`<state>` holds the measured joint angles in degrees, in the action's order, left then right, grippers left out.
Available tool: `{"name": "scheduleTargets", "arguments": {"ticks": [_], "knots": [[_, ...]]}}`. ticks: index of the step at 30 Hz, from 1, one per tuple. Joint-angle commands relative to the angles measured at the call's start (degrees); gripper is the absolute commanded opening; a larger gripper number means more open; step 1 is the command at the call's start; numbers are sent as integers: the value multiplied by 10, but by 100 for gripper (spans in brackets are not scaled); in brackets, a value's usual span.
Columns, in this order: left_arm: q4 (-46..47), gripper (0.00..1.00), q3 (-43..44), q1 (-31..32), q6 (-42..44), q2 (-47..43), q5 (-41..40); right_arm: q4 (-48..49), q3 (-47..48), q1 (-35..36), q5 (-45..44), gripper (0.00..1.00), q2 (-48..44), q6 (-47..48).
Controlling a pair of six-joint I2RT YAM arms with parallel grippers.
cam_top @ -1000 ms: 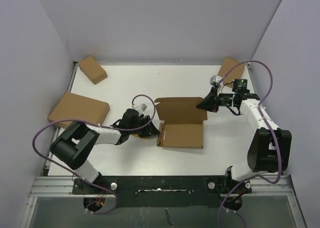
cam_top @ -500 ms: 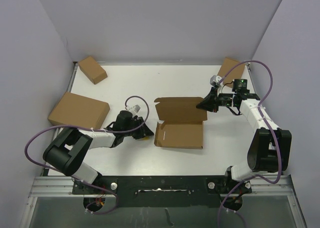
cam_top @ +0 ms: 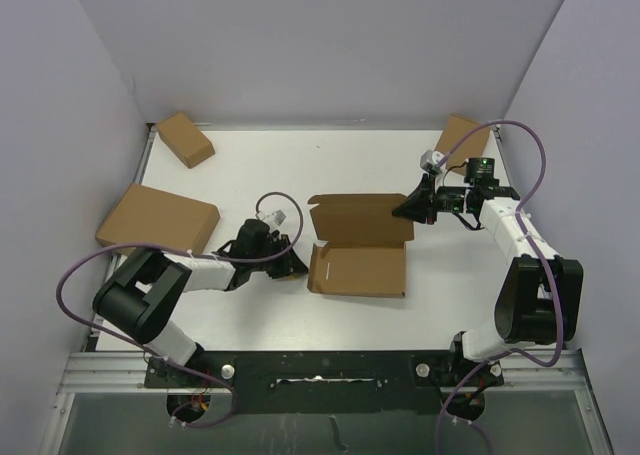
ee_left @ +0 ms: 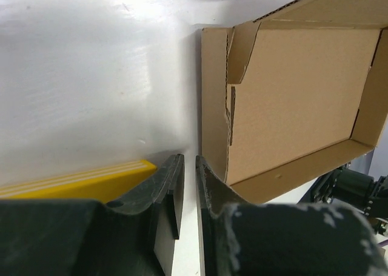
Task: Fold the paper box
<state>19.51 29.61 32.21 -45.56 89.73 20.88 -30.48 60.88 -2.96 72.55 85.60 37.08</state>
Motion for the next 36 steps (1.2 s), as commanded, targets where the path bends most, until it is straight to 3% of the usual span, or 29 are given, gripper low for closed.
{"name": "scheduleTargets", "arguments": {"ticks": [1, 21, 36], "knots": [[25, 13, 28, 9, 14, 28, 15, 16, -3, 0, 39, 0, -22, -9], [269, 20, -12, 10, -72, 104, 108, 22, -7, 0, 43, 0, -23, -15], [310, 26, -12, 12, -100, 117, 121, 20, -6, 0, 42, 0, -20, -13]]}}
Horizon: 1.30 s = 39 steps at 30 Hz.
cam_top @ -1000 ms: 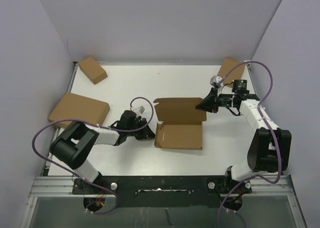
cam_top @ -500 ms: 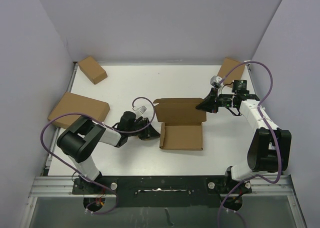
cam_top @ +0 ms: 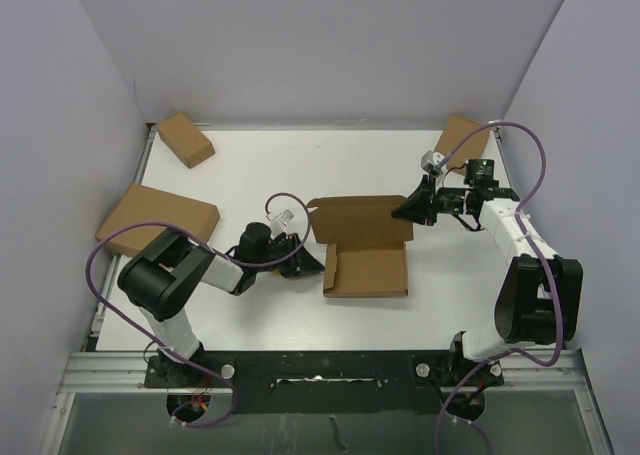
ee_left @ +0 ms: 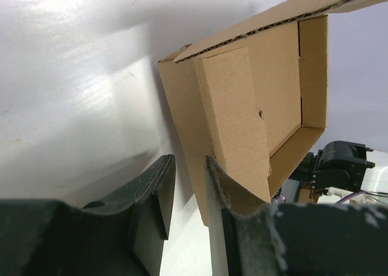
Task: Fold the paper box
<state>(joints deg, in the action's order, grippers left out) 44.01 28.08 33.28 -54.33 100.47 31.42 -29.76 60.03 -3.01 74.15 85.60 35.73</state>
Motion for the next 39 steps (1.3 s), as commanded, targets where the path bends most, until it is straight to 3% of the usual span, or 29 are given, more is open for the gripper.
{"name": "scheduleTargets", "arguments": {"ticks": [1, 14, 29, 39], "knots": [[66, 26, 4, 1, -13, 11, 15, 12, 3, 0, 26, 0, -21, 1], [82, 25, -20, -5, -46, 10, -15, 11, 3, 1, 26, 0, -18, 2], [147, 25, -24, -4, -86, 42, 3, 10, 3, 1, 26, 0, -18, 3], [100, 32, -19, 7, -70, 32, -14, 10, 3, 0, 26, 0, -18, 4]]}}
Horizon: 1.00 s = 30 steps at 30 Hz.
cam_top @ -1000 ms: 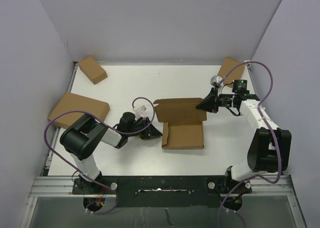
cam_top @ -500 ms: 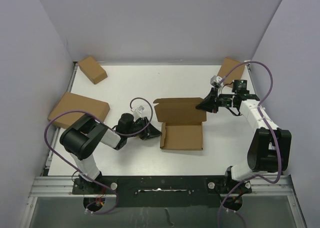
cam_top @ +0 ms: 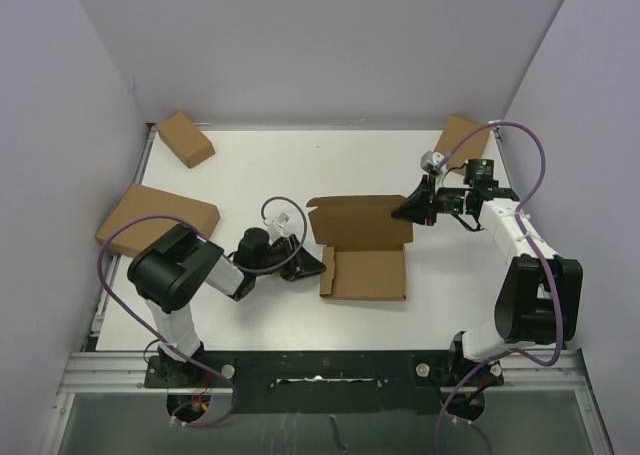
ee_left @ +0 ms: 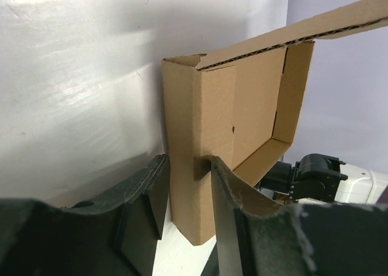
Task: Fold the paper box
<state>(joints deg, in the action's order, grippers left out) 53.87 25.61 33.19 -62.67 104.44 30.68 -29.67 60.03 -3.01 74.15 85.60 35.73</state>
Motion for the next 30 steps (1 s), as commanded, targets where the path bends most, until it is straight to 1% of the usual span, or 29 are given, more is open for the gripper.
{"name": "scheduleTargets", "arguments": {"ticks": [1, 6, 12, 17, 23, 26, 30], "knots": [[-10, 32, 6, 10, 19, -13, -11, 9, 3, 1, 26, 0, -18, 3], [-101, 33, 24, 25, 51, -52, -44, 9, 3, 1, 26, 0, -18, 4], [-234, 33, 58, 56, 95, -109, -120, 9, 2, 2, 26, 0, -19, 3], [-339, 32, 96, 78, 113, -127, -170, 9, 2, 5, 24, 0, -20, 3], [-422, 32, 133, 100, 117, -119, -211, 10, 2, 5, 24, 0, -21, 3], [-432, 32, 142, 111, 121, -116, -228, 9, 2, 5, 24, 0, -20, 4], [-478, 31, 166, 128, 139, -115, -266, 9, 2, 6, 24, 0, -20, 3]]}}
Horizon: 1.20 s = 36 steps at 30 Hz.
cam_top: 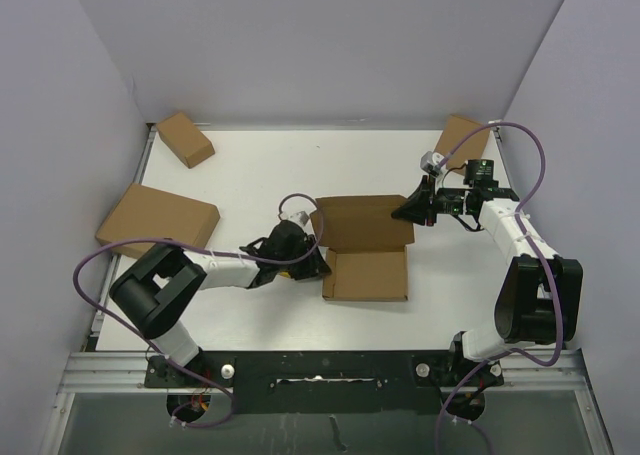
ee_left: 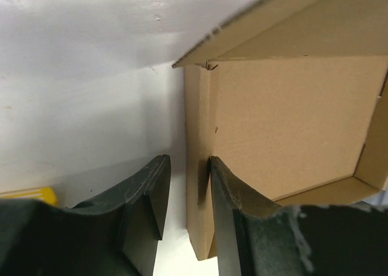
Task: Fold the paper box
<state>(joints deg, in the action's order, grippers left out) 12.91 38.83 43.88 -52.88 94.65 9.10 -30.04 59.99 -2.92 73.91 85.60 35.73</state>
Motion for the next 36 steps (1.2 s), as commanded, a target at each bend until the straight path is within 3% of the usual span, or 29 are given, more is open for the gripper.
{"name": "scheduleTargets", "arguments": {"ticks": [1, 12, 22, 36], "knots": [[-84, 31, 44, 28, 50, -17, -65, 13, 2, 5, 26, 0, -21, 3], [-156, 25, 87, 47, 81, 5, -112, 13, 2, 7, 26, 0, -21, 4], [-255, 0, 128, 59, 121, 26, -177, 14, 2, 9, 26, 0, -21, 4], [-318, 0, 162, 69, 143, 29, -246, 17, 0, 16, 23, 0, -21, 2]]}}
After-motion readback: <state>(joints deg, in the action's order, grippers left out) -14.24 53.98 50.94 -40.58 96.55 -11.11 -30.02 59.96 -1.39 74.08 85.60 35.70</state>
